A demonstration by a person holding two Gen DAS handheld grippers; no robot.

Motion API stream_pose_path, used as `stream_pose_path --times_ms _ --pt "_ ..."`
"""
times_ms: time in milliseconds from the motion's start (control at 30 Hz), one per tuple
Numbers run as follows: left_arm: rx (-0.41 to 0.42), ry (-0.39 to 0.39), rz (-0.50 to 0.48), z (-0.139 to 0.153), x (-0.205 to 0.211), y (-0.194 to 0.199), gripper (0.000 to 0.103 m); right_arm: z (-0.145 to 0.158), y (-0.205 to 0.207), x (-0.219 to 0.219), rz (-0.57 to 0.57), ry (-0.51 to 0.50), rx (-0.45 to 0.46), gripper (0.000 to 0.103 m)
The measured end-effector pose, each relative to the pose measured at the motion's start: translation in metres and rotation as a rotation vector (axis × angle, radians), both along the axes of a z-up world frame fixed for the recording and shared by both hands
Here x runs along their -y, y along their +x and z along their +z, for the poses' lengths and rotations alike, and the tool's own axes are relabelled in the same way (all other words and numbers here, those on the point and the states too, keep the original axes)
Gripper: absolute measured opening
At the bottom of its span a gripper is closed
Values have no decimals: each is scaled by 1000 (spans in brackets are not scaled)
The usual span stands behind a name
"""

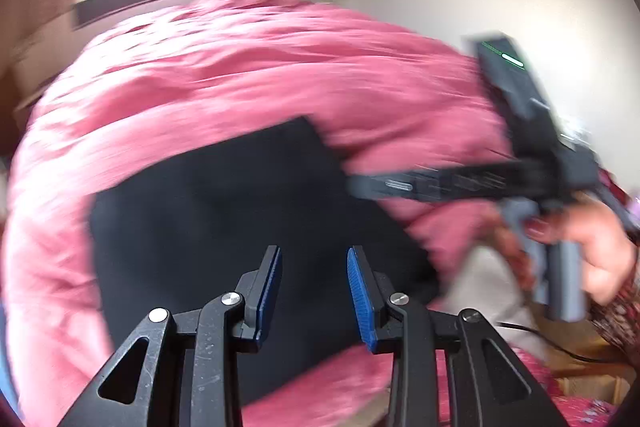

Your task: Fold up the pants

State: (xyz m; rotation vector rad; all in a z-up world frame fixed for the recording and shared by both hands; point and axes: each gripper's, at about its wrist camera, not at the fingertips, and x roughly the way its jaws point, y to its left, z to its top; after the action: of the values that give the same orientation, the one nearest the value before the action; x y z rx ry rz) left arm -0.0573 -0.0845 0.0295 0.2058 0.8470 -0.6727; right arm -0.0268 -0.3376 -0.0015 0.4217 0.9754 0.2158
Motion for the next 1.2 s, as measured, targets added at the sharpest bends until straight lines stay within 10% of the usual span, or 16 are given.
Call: stream_pose_path --times_ms 267,400,533,867,1200 --pt "-45 138 275 -35 -67 27 34 -29 13 -23 49 14 -46 68" --pt "-16 164 287 -37 -64 19 35 -30 14 -33 113 -2 -40 21" --pt "16 199 289 -35 -59 17 35 -15 10 -39 132 -60 7 14" --pt "18 205 309 -35 -59 22 38 -8 5 -21 84 -70 23 12" --pt "6 204 320 -40 -63 24 42 -9 5 -30 73 -175 14 39"
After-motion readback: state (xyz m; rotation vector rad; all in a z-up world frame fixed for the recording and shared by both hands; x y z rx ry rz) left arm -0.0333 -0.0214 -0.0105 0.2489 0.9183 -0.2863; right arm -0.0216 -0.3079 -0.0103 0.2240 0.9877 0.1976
